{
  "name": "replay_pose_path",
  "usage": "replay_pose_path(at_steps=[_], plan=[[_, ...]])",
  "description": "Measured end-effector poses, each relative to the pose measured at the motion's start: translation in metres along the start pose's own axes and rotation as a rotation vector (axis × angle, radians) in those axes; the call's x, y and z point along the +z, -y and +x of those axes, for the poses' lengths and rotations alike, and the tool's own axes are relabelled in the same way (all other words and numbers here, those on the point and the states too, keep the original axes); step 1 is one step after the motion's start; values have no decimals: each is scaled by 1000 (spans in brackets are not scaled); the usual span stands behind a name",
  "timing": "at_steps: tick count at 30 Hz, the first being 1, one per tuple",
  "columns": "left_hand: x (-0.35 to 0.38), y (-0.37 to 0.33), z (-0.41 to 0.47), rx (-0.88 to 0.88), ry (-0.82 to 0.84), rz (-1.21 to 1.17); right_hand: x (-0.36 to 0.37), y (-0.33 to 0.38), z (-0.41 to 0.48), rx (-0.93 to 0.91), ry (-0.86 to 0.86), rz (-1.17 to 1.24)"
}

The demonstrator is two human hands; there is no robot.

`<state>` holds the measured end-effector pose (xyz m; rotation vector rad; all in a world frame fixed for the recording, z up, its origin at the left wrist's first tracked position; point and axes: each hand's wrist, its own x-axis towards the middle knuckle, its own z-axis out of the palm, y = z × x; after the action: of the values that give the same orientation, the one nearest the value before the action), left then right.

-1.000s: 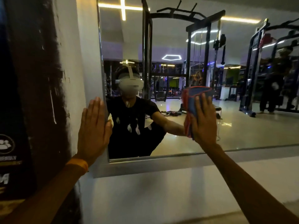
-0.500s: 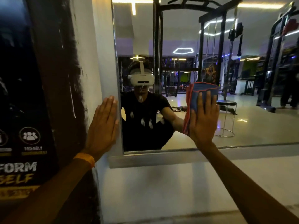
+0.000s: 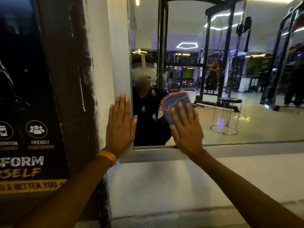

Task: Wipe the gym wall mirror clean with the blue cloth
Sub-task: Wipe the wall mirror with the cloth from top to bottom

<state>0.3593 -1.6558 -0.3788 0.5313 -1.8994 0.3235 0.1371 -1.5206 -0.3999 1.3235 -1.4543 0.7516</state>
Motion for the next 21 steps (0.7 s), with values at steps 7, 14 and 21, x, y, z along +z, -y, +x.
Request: replay_pose_path(at_steps=[7, 14, 21], plan=[[9, 26, -52, 132, 77, 116, -18, -61, 1, -199, 48, -129], [12, 33, -73, 165, 115, 174, 7, -4, -43, -480, 241, -75], [14, 27, -73, 149, 79, 134, -17, -34, 12, 29, -31, -56]])
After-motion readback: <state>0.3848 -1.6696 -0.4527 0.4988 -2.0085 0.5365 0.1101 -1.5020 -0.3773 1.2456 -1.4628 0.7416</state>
